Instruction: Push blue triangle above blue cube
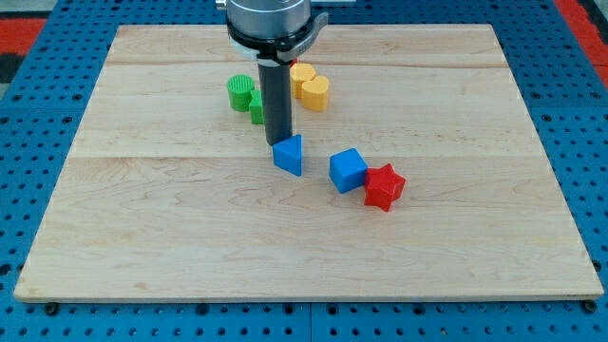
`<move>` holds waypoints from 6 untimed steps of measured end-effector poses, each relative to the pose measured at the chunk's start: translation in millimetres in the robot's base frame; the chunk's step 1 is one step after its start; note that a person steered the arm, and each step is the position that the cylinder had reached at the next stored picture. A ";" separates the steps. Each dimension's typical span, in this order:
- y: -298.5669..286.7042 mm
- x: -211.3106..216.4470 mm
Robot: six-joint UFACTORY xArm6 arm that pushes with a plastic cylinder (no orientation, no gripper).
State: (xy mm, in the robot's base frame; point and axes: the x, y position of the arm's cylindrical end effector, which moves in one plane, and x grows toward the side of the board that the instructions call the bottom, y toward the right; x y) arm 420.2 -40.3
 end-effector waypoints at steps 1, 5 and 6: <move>-38.7 11.7; -5.3 30.9; 1.7 28.3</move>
State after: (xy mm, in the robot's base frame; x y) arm 448.4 -38.6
